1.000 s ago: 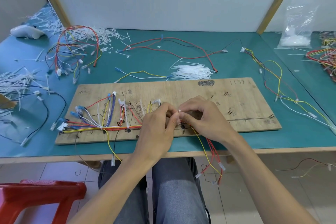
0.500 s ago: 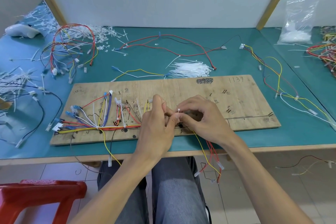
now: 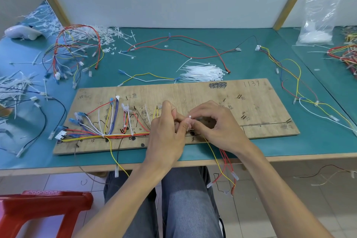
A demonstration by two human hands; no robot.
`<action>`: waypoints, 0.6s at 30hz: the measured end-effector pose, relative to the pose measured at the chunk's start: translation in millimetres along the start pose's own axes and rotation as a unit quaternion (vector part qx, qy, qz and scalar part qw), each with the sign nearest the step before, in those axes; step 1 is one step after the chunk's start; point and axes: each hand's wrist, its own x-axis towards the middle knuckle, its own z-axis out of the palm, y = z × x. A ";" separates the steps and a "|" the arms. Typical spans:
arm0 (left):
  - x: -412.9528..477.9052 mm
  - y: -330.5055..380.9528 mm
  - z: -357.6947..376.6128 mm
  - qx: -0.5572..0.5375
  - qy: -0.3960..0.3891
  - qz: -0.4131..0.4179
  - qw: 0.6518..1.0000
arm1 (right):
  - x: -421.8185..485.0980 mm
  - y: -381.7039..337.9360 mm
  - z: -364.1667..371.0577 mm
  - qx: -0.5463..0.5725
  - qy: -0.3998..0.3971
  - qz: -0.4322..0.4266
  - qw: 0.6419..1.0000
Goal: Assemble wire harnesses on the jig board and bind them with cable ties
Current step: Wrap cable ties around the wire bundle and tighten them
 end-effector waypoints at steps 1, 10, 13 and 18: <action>0.2 0.6 -0.2 -0.002 0.001 -0.002 1.000 | -0.1 0.0 -0.4 -0.005 -0.001 -0.003 1.000; 2.6 3.0 -4.7 -0.015 -0.004 -0.019 1.000 | -2.2 -0.7 -1.6 -0.036 0.002 -0.030 0.999; 3.1 3.1 -6.8 -0.020 -0.024 -0.036 0.999 | -2.1 -0.2 -0.8 -0.040 0.004 -0.032 0.999; 3.5 3.4 -8.3 -0.016 -0.026 -0.056 0.998 | -1.2 0.8 -0.8 -0.045 0.001 -0.037 0.998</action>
